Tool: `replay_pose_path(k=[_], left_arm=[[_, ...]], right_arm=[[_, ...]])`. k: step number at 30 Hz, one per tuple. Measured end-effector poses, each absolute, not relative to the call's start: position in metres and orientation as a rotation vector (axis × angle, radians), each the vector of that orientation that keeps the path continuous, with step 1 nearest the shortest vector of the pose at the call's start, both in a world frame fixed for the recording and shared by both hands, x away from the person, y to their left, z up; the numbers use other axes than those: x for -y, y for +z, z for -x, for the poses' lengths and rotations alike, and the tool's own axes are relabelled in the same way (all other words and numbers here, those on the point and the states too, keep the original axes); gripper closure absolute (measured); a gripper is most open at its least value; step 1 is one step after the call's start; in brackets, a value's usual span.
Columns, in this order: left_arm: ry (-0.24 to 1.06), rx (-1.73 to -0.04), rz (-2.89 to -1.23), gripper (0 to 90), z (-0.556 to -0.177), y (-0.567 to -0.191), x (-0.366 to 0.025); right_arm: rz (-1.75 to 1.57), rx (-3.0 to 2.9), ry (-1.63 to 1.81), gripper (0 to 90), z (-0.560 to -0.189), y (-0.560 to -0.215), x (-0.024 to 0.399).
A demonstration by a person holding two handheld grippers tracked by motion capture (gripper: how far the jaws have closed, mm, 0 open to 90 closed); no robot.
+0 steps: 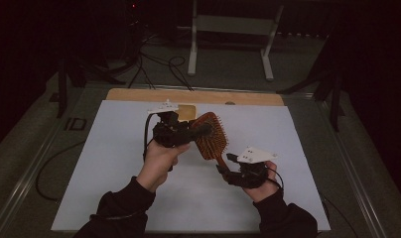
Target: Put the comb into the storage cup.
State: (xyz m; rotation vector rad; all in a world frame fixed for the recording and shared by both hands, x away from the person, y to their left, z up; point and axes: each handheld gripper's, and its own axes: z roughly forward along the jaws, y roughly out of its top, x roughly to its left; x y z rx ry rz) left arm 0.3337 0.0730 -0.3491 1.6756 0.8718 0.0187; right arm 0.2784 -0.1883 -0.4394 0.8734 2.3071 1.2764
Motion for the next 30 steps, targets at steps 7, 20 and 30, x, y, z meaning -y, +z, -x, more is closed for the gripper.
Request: replay_pose_path(k=[7, 20, 30], left_arm=[[0.061, -0.882, -1.675, 56.9, -0.339, -0.335, -0.084], [0.149, -0.898, -1.673, 56.8, -0.351, -0.305, -0.105], [0.235, -0.944, -1.681, 56.8, -0.366, -0.288, -0.115]], right_arm=[[-0.857, -2.324, 1.281, 9.3, -0.276, -0.444, 0.188], [-0.89, -2.287, 1.314, 9.3, -0.263, -0.45, 0.208], [-0.904, -2.24, 1.331, 9.3, -0.261, -0.45, 0.216]])
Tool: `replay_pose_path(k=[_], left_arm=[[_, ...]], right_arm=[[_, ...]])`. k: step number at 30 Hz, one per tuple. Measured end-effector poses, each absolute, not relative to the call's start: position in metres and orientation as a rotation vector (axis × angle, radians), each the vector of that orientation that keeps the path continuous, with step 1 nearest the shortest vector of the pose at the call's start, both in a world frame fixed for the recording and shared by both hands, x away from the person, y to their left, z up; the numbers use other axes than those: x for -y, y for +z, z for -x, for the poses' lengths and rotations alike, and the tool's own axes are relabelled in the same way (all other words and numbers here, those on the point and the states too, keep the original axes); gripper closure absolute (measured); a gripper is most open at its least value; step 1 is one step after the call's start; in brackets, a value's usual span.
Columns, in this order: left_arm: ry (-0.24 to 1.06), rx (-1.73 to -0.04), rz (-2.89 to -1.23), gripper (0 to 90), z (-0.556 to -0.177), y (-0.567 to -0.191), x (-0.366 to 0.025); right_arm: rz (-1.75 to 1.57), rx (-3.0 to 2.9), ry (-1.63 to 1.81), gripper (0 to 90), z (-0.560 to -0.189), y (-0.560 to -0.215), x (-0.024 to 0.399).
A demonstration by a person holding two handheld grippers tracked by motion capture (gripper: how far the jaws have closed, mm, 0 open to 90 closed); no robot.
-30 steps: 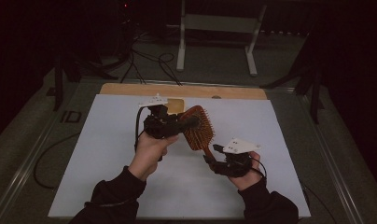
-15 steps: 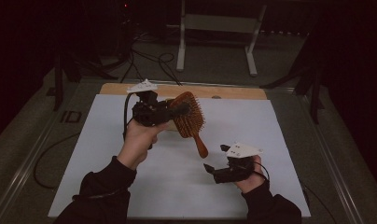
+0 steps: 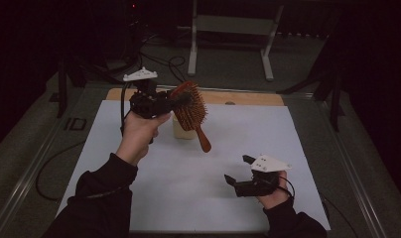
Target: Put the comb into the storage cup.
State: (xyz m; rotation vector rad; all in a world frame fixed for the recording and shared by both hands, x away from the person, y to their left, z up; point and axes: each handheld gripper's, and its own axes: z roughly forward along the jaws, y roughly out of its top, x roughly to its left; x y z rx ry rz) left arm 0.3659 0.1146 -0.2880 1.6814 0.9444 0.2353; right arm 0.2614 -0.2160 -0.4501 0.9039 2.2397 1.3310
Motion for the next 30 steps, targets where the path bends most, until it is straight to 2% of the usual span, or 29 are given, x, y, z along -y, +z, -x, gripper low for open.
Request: replay_pose_path(k=[14, 30], left_arm=[[0.343, -0.987, -1.665, 56.8, -0.392, -0.262, -0.121], [0.422, -1.062, -1.612, 56.8, -0.418, -0.255, -0.135]], right_arm=[[-0.9, -2.234, 1.335, 9.3, -0.263, -0.453, 0.216], [-0.894, -2.238, 1.33, 9.3, -0.264, -0.455, 0.216]])
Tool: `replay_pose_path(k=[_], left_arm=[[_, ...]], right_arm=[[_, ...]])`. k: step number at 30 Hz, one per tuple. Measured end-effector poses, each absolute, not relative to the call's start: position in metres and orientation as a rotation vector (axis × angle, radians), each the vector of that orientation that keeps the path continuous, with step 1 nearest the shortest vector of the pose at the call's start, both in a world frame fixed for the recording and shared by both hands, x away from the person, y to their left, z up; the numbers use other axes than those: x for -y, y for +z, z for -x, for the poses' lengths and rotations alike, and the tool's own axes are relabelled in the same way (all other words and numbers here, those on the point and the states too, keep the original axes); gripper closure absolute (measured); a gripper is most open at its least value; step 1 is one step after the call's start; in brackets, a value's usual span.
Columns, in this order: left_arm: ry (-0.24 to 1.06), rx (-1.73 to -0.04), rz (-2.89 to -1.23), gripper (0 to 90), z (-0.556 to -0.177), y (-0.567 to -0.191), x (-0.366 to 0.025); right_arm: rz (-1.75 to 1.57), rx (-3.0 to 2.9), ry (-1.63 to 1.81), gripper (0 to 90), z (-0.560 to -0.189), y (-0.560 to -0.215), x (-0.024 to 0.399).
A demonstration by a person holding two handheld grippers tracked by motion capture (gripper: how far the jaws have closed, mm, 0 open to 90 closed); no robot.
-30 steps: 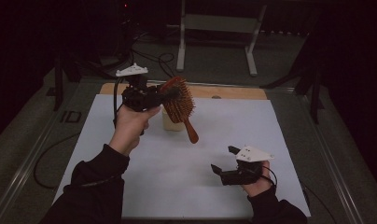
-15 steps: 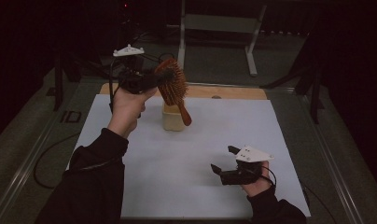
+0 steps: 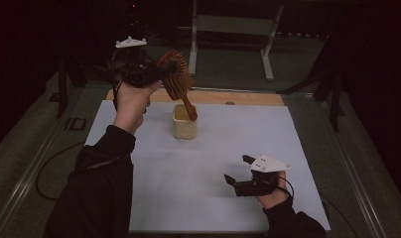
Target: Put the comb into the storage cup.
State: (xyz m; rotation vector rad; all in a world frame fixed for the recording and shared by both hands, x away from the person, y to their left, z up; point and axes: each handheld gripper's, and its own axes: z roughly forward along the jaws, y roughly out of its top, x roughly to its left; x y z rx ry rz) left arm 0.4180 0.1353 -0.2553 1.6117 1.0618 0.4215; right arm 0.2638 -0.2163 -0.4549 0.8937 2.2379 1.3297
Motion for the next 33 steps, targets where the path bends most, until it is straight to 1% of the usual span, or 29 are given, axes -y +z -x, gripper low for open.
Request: replay_pose_path(k=[6, 11, 15, 33], left_arm=[[0.441, -1.105, -1.594, 56.7, -0.427, -0.258, -0.141], [0.436, -1.134, -1.58, 56.8, -0.436, -0.267, -0.146], [0.459, -1.147, -1.577, 56.7, -0.441, -0.276, -0.148], [0.413, -1.172, -1.609, 56.5, -0.456, -0.31, -0.14]], right_arm=[[-0.897, -2.243, 1.327, 9.4, -0.264, -0.455, 0.217], [-0.888, -2.243, 1.324, 9.3, -0.264, -0.455, 0.217], [-0.89, -2.247, 1.327, 9.3, -0.264, -0.455, 0.217], [-0.889, -2.247, 1.324, 9.3, -0.264, -0.456, 0.217]])
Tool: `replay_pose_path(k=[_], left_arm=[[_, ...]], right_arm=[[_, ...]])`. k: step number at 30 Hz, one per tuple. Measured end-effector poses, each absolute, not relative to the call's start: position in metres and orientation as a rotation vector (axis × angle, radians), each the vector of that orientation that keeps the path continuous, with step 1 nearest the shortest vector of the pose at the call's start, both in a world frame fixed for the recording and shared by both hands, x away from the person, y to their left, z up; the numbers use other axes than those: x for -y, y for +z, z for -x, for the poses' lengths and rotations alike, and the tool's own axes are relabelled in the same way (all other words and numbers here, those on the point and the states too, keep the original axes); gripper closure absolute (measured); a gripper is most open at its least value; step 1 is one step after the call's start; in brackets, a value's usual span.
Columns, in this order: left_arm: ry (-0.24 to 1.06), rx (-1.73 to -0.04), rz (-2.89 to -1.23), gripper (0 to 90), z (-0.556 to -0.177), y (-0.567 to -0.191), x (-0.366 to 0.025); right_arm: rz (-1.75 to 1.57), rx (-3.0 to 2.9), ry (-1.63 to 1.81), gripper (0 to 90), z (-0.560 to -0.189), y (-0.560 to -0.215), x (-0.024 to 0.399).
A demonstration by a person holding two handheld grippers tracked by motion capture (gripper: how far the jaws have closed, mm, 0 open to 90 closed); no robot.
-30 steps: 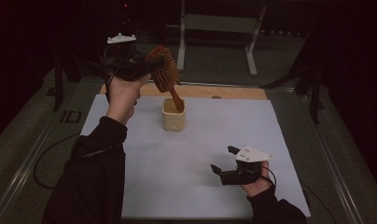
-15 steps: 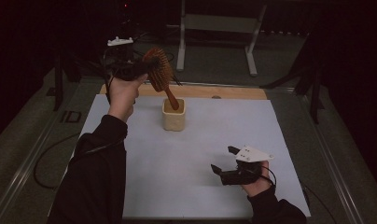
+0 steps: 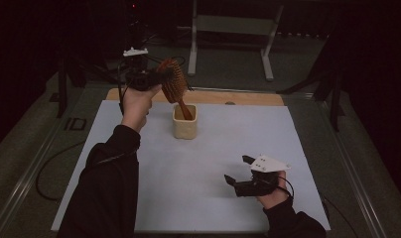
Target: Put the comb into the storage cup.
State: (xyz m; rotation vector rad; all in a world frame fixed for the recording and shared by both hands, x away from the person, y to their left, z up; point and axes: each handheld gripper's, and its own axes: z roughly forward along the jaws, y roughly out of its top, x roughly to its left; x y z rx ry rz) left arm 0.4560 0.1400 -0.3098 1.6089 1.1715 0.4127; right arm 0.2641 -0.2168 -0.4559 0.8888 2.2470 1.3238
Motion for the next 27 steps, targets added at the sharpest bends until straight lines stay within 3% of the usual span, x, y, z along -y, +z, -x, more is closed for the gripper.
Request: replay_pose_path(k=[27], left_arm=[[0.313, -1.221, -1.642, 56.0, -0.468, -0.358, -0.134]], right_arm=[[-0.874, -2.248, 1.312, 9.3, -0.264, -0.456, 0.217]])
